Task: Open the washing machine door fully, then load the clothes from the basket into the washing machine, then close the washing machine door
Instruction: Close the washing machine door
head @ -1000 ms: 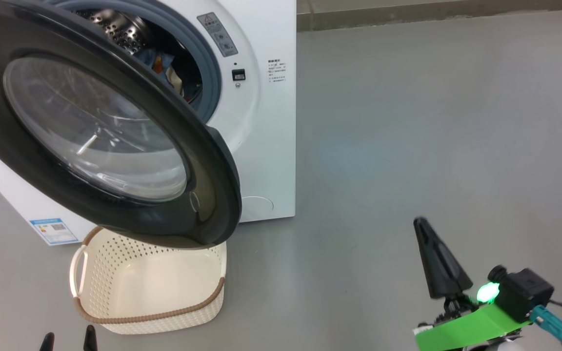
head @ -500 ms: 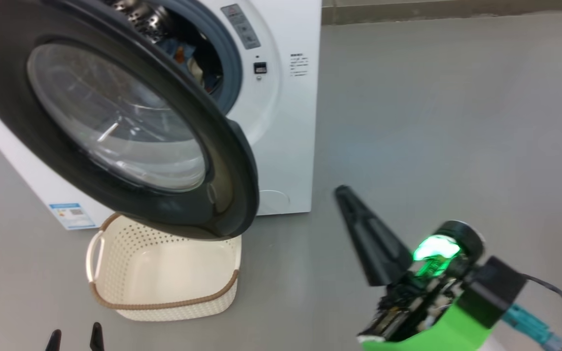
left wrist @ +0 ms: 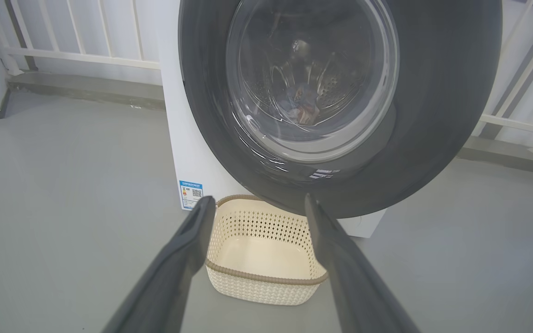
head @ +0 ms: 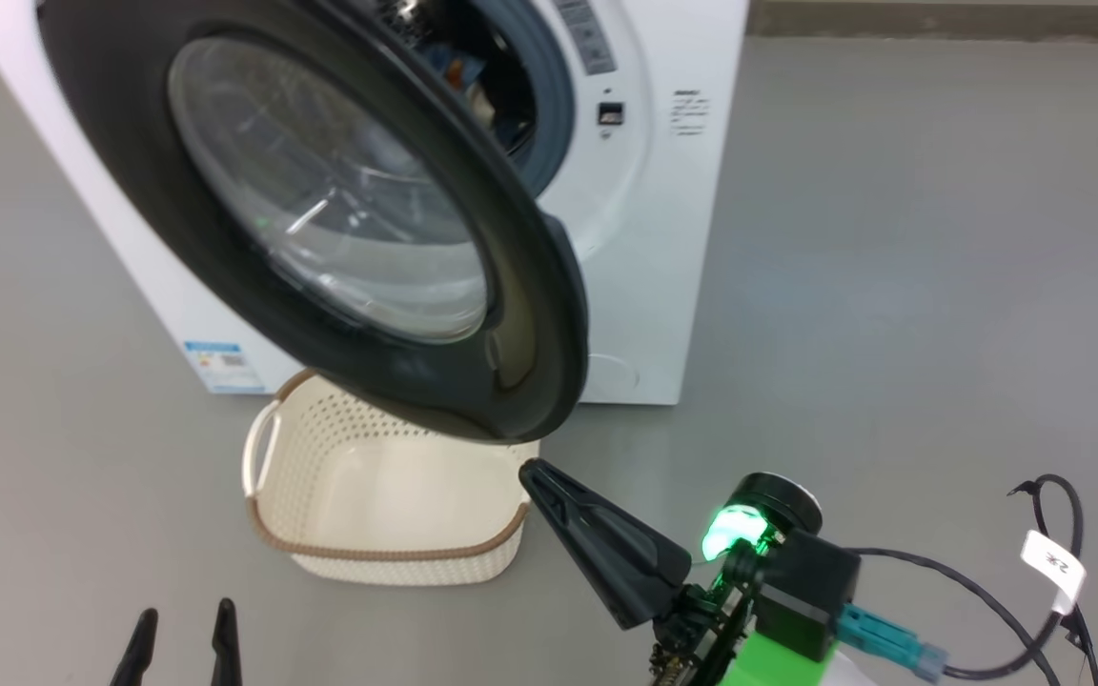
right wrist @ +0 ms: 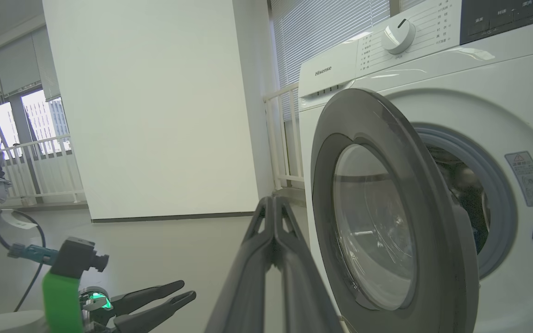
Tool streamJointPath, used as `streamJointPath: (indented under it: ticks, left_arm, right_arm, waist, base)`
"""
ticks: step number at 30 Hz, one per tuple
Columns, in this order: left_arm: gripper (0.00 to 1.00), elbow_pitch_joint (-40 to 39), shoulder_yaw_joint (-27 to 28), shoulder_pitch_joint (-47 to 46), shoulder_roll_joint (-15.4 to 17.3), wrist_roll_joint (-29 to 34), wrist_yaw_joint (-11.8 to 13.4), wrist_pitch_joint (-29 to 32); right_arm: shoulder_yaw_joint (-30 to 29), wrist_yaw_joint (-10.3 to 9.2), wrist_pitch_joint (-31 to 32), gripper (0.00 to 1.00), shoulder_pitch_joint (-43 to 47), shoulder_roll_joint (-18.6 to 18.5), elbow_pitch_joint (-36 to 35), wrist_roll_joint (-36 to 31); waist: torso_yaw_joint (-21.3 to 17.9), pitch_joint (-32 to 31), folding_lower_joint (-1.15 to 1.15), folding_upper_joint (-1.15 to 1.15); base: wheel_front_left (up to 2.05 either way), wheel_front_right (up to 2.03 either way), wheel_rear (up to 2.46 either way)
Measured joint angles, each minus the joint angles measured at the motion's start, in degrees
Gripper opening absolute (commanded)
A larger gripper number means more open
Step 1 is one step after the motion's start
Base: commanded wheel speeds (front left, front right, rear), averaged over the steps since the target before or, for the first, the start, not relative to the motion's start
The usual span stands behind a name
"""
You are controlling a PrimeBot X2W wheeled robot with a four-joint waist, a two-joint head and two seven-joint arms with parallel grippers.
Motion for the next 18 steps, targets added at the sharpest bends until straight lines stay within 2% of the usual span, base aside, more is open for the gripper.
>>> streamJointPath:
  ticks: [12,18]
  left_arm:
    - [1.0,-1.59,-2.93,-5.22,-0.07,-1.0,0.0,0.0]
    - [1.0,-2.24,-4.71,-8.92,-0.2,-1.35,0.0,-0.01]
  right_arm:
    - [0.99,0.0,0.0,0.0,-5.37,-0.11,10.18,-0.35]
    - [-1.0,0.0,0.0,0.0,-8.34,-0.11,13.06,-2.15]
  waist:
    - [3.92,5.99,0.0,0.0]
    - [5.39,9.98,0.01,0.0]
  base:
    - [0.0,0.0,0.0]
    - [0.0,0.0,0.0]
